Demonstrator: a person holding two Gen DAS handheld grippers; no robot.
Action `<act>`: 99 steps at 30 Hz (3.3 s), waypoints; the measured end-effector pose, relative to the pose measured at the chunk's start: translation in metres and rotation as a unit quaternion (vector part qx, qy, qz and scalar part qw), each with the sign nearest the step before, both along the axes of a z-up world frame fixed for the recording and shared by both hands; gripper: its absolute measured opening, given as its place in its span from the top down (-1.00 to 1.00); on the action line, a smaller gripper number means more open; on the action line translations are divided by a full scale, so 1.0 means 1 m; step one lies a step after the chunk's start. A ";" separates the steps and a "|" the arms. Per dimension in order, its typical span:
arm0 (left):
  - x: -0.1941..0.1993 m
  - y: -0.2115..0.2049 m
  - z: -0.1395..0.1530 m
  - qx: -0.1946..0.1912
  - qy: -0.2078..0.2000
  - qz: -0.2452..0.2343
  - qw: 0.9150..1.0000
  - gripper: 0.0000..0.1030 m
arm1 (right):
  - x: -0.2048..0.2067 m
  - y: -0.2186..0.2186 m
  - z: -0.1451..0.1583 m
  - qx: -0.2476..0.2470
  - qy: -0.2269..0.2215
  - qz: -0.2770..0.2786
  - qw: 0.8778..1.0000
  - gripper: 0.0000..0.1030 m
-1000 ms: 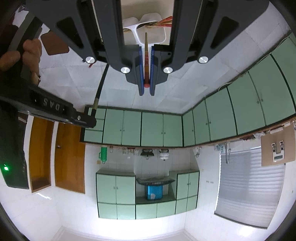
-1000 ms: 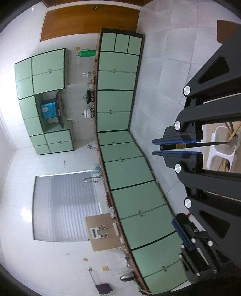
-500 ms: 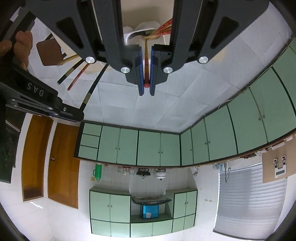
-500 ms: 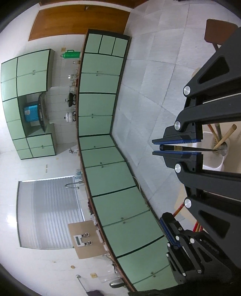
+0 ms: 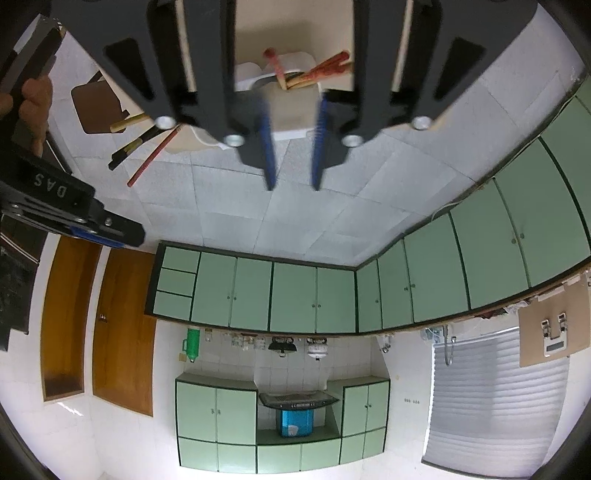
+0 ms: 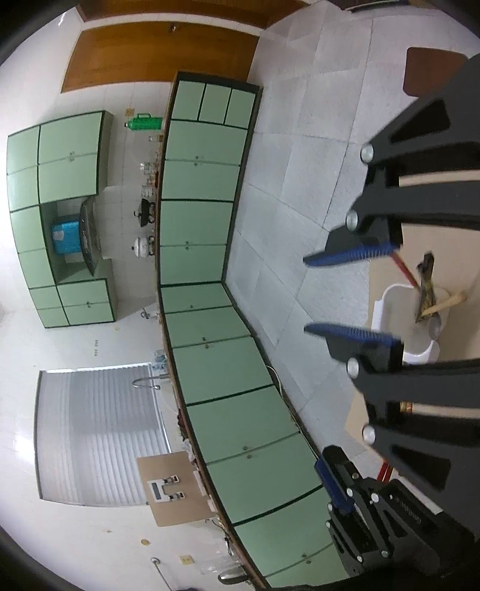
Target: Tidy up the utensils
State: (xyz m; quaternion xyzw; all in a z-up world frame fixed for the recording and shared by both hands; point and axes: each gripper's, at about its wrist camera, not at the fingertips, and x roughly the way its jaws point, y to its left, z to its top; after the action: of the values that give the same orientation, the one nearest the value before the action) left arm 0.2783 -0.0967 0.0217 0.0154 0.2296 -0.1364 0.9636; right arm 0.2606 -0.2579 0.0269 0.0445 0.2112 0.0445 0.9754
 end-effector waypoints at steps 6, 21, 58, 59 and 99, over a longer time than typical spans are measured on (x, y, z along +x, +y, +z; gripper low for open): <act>-0.029 0.006 0.005 -0.002 -0.009 0.004 1.000 0.12 | -0.033 -0.010 -0.003 -0.003 0.000 -0.028 1.000 -0.19; -0.120 0.030 -0.015 -0.019 0.027 0.019 0.999 -0.48 | -0.136 -0.013 -0.042 0.006 0.038 -0.029 0.999 -0.86; -0.246 0.041 0.007 -0.014 0.006 0.018 1.000 -0.74 | -0.256 0.032 -0.022 0.008 0.019 0.035 0.999 -0.88; -0.248 0.041 0.009 -0.014 0.003 0.019 1.000 -0.74 | -0.257 0.033 -0.021 0.008 0.017 0.035 0.999 -0.88; -0.263 0.044 0.023 -0.019 -0.020 0.022 0.999 -0.74 | -0.262 0.035 -0.014 0.005 -0.002 0.035 0.999 -0.88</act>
State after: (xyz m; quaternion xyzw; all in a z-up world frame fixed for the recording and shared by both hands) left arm 0.0149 -0.0529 0.0447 -0.0050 0.2076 -0.1188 0.9710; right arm -0.0014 -0.2230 0.0128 0.0419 0.2103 0.0795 0.9735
